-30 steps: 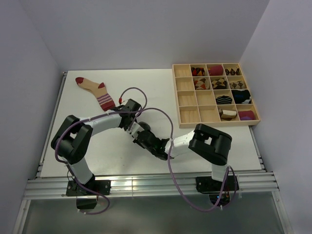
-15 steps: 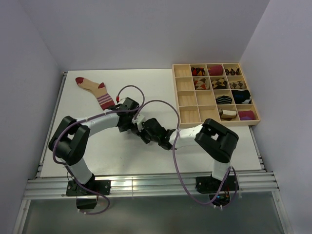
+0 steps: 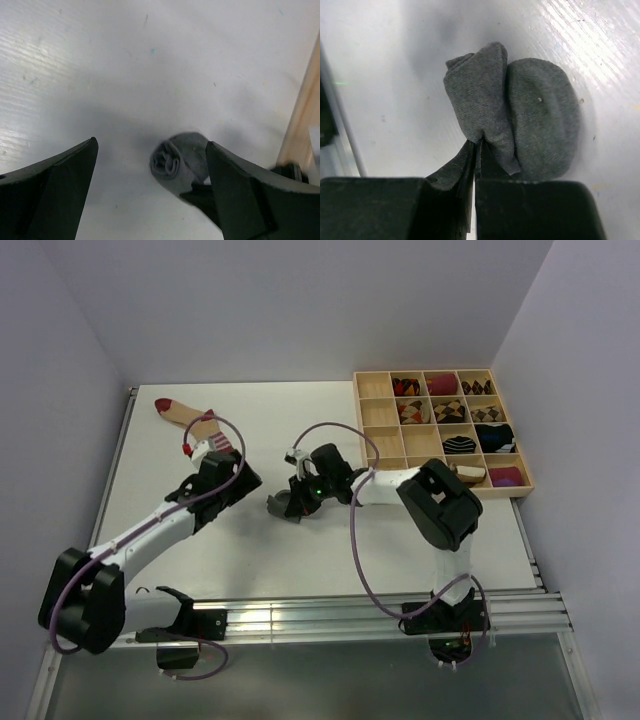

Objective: Roll the socks
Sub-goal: Roll the sock at the center of the board.

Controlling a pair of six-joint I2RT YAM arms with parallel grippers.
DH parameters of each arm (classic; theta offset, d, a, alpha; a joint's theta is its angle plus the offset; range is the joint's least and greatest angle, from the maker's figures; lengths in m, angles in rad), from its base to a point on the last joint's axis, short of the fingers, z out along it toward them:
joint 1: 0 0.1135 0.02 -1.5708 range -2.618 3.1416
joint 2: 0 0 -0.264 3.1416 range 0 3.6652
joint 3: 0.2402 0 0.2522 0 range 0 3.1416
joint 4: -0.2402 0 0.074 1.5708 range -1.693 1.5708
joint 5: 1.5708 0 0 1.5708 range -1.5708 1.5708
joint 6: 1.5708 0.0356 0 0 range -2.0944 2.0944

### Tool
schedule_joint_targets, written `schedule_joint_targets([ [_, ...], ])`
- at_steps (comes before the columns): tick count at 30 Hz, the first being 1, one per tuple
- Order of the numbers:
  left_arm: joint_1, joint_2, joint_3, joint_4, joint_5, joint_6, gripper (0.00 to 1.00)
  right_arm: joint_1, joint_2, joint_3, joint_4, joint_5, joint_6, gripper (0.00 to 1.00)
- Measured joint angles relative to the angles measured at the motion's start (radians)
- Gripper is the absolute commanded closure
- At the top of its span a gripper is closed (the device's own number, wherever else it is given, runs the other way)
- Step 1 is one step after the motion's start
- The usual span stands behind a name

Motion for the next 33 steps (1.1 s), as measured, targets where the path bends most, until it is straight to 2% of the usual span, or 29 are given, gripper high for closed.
schedule_joint_targets([
  [6, -0.003, -0.170, -0.214, 0.153, 0.086, 0.007, 0.04, -0.093, 0.142, 0.118, -0.043, -0.274, 0.150, 1.00],
  [14, -0.049, -0.247, -0.364, 0.293, 0.146, -0.004, 0.01, -0.164, 0.225, 0.129, -0.006, -0.460, 0.357, 1.00],
  [20, -0.090, -0.133, -0.372, 0.399, 0.160, -0.022, 0.02, -0.191, 0.245, 0.138, -0.011, -0.494, 0.438, 1.00],
  [27, -0.118, 0.022, -0.335, 0.470, 0.160, -0.039, 0.09, -0.195, 0.245, 0.133, -0.008, -0.489, 0.469, 1.00],
  [33, -0.119, 0.121, -0.273, 0.496, 0.151, -0.050, 0.29, -0.195, 0.245, 0.126, 0.005, -0.488, 0.480, 1.00],
])
